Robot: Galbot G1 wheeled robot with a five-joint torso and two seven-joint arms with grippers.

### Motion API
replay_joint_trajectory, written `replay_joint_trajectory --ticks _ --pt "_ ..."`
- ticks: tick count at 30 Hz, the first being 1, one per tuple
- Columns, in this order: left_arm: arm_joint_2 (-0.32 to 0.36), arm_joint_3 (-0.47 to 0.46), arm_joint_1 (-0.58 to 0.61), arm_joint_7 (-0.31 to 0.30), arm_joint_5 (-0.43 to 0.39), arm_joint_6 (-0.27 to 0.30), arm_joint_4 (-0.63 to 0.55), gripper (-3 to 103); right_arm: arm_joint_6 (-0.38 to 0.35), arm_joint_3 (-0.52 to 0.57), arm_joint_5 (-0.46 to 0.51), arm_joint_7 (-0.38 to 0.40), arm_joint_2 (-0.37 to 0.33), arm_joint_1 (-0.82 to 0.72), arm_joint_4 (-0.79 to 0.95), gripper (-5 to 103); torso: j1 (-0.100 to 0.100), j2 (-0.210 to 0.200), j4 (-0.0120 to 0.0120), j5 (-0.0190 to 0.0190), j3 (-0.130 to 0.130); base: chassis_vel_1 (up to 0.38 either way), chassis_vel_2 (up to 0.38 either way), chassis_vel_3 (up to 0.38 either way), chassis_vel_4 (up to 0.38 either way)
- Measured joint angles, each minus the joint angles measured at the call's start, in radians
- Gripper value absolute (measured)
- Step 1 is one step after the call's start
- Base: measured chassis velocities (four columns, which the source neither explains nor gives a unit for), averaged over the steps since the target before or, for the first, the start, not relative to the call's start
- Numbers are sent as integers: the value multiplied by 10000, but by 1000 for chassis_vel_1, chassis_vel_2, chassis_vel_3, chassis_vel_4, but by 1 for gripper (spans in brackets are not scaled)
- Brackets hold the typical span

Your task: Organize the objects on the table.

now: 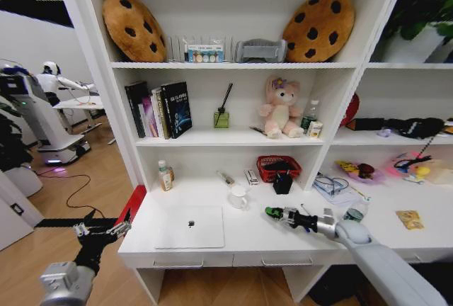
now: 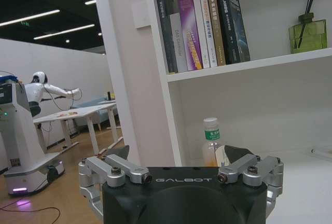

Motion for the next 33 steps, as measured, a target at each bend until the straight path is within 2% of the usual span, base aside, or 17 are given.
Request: replay_joint_trajectory --ticks 4,10,15,18,19,21,22,23,24,25,26,27,29,33 --pt "0 0 0 0 0 1 0 100 85 482 355 76 -371 -411 323 36 0 1 0 2 -1 0 0 0 0" --pt "0 0 0 0 0 0 0 100 116 909 837 398 -529 -857 851 36 -1 2 0 4 -1 0 0 0 0" --pt "0 0 0 0 0 0 0 100 -104 654 1475 365 -1013 -73 900 36 -3 3 0 1 -2 0 0 0 0" --pt "0 0 0 0 0 1 0 100 -514 -805 2174 193 -1622 2226 386 36 -3 3 -1 -2 -2 0 0 0 0" --pt "0 0 0 0 0 1 0 100 -514 -805 2174 193 -1622 2226 386 36 -3 3 -1 -2 -2 0 0 0 0" --pt "0 0 0 0 0 0 0 100 -885 -2688 2655 187 -1635 4630 -132 36 -2 3 3 -5 -1 0 0 0 0" --pt "0 0 0 0 0 0 0 100 -885 -2688 2655 187 -1635 4630 -132 36 -2 3 3 -5 -1 0 0 0 0" --pt "1 0 0 0 0 0 0 100 -1031 -3751 2811 216 -1425 5943 -484 36 -2 3 2 3 -1 0 0 0 0" --pt "0 0 0 -1 0 1 -1 100 -1077 -4246 2860 230 -1265 6613 -704 36 -2 2 4 3 0 0 0 0 0" --pt "0 0 0 -1 0 1 -1 100 -1077 -4246 2860 230 -1265 6613 -704 36 -2 2 4 3 0 0 0 0 0" --pt "0 0 0 1 0 1 1 100 -1095 -5440 2858 231 -686 8198 -1516 36 -2 3 6 -9 -2 0 0 0 0" --pt "0 0 0 1 0 1 1 100 -1095 -5440 2858 231 -686 8198 -1516 36 -2 3 6 -9 -2 0 0 0 0" --pt "0 0 0 0 0 1 1 100 -1091 -6494 2694 169 322 9624 -2776 36 0 1 7 2 1 0 0 0 0" --pt "1 1 0 0 -1 1 1 100 -1095 -7121 2589 43 1087 10560 -3789 36 1 1 6 -1 1 0 0 0 0"
